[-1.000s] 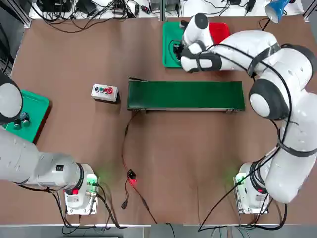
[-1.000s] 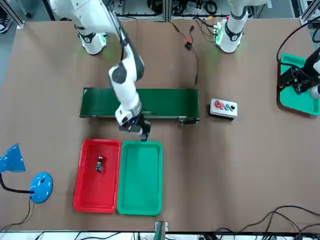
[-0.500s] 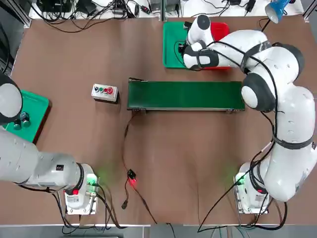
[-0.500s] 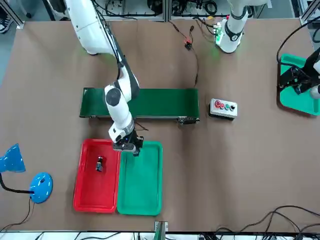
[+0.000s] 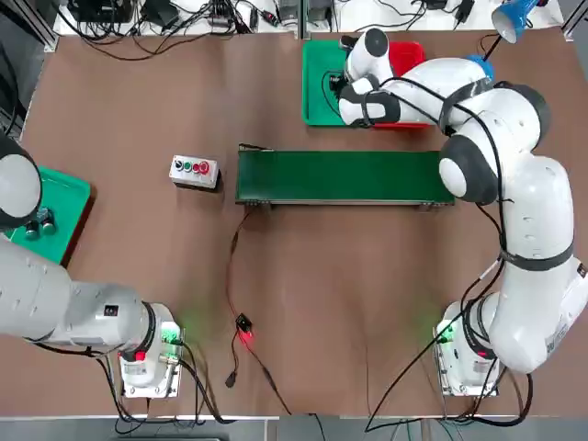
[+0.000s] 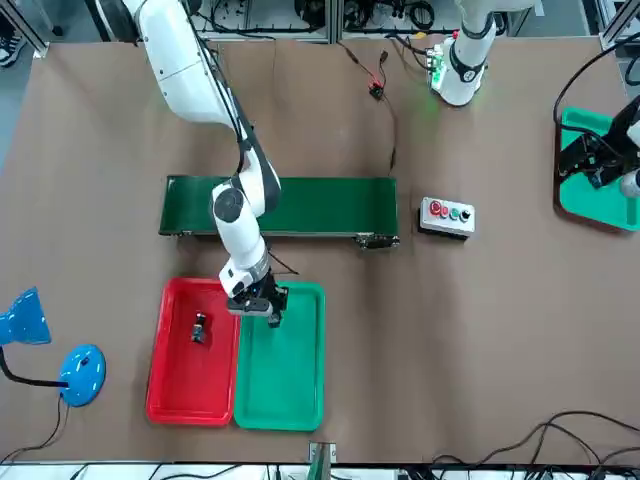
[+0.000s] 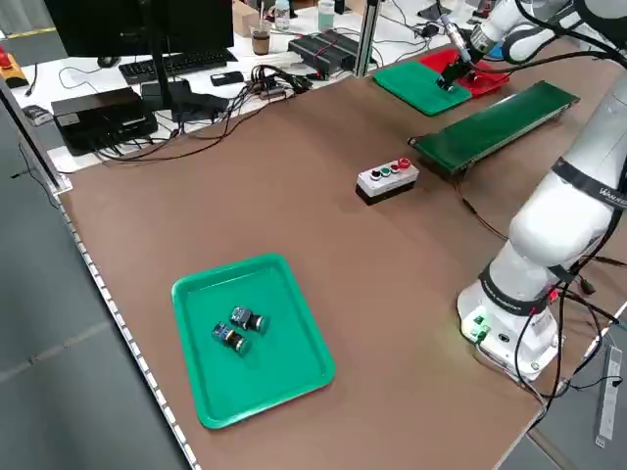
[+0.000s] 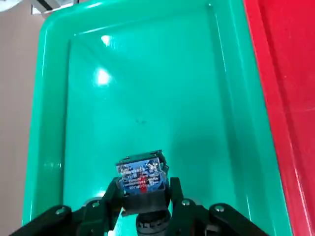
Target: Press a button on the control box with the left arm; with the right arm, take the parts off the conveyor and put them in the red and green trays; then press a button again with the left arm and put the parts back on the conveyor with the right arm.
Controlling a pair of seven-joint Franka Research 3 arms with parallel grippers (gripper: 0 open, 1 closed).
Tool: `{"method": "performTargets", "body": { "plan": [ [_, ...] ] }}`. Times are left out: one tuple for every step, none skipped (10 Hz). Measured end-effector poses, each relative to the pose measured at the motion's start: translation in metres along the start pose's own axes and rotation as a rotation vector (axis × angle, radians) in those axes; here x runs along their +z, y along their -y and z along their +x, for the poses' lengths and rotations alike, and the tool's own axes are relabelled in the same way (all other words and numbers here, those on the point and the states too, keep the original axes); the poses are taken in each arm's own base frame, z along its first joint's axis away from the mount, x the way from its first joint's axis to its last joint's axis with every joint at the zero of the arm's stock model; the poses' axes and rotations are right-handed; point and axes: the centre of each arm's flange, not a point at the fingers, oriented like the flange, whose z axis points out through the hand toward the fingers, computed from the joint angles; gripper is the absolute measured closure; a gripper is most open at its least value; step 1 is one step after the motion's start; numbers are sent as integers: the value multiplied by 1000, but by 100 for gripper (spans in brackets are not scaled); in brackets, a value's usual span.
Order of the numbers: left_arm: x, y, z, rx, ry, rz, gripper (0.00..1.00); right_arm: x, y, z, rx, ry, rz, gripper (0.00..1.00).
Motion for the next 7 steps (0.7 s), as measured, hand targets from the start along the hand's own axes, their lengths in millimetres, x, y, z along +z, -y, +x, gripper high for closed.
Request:
{"method": "performTargets", "body": {
  "plan": [
    [0,0,0,0,0,0,0,5,-2,2,3,-1,-3,56],
    [0,0,0,0,0,0,0,11,-7,4,8,-1,-8,56],
    [0,0,0,0,0,0,0,18,-13,8,16,-1,-15,56],
    [0,0,0,0,0,0,0,23,-21,13,24,-4,-21,56],
    [0,0,0,0,0,0,0,26,-25,16,29,-6,-24,56],
    [0,0,0,0,0,0,0,26,-26,17,30,-7,-25,56],
    [0,0,0,1,0,0,0,26,-25,17,30,-7,-24,56]
  ]
}}
